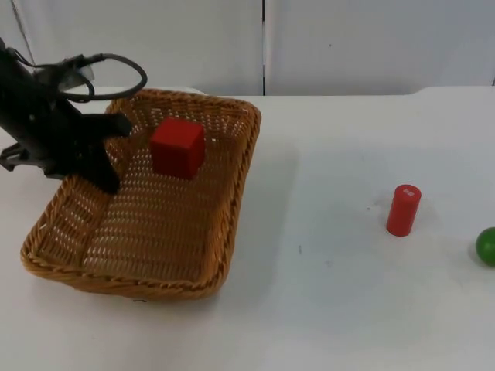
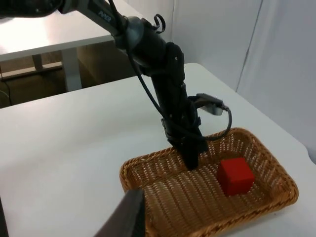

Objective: Pick up the basket with the left hand and place the object to the left of the red cylinder into the basket with the right hand.

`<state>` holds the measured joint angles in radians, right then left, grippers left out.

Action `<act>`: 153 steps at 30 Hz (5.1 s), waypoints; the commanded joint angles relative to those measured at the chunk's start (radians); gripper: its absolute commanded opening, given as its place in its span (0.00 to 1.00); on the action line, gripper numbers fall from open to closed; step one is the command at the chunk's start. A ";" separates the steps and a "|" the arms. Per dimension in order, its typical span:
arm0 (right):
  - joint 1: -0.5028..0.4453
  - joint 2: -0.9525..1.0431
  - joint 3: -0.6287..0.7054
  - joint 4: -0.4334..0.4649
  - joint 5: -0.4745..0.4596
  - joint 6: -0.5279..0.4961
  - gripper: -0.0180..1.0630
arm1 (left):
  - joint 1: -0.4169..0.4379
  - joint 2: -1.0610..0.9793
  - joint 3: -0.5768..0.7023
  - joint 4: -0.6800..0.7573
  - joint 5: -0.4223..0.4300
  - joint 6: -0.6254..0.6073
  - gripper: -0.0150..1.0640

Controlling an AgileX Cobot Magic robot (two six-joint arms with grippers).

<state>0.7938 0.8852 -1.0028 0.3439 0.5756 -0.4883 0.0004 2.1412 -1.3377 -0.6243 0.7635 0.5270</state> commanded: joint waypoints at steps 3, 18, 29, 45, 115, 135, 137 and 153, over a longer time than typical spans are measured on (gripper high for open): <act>-0.003 -0.005 0.002 -0.002 -0.014 -0.001 0.99 | 0.003 0.036 -0.028 -0.049 0.009 0.016 0.01; -0.003 -0.005 0.002 -0.002 -0.044 -0.001 0.99 | 0.012 0.094 -0.050 -0.173 -0.002 0.106 0.01; -0.003 0.000 0.002 -0.002 -0.049 -0.001 0.99 | 0.012 0.111 -0.074 -0.151 0.016 0.104 0.01; -0.003 -0.001 0.002 -0.002 -0.045 -0.001 0.99 | 0.012 0.111 -0.074 -0.174 0.050 0.078 0.41; -0.003 0.169 -0.335 0.000 0.057 0.029 0.99 | 0.012 -0.005 -0.072 0.004 0.069 -0.040 0.90; -0.003 0.169 -0.335 -0.002 0.055 0.029 0.99 | -0.026 -0.261 0.114 0.097 0.131 -0.125 0.90; -0.003 0.169 -0.335 -0.002 0.055 0.029 0.99 | -0.026 -0.287 0.149 0.100 0.118 -0.125 0.90; -0.003 0.169 -0.318 0.002 0.093 0.036 0.99 | -0.030 -0.836 0.476 0.130 0.036 -0.125 0.90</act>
<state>0.7938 1.0546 -1.3280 0.3439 0.6615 -0.4587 -0.0223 1.3412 -0.8749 -0.4981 0.8114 0.4075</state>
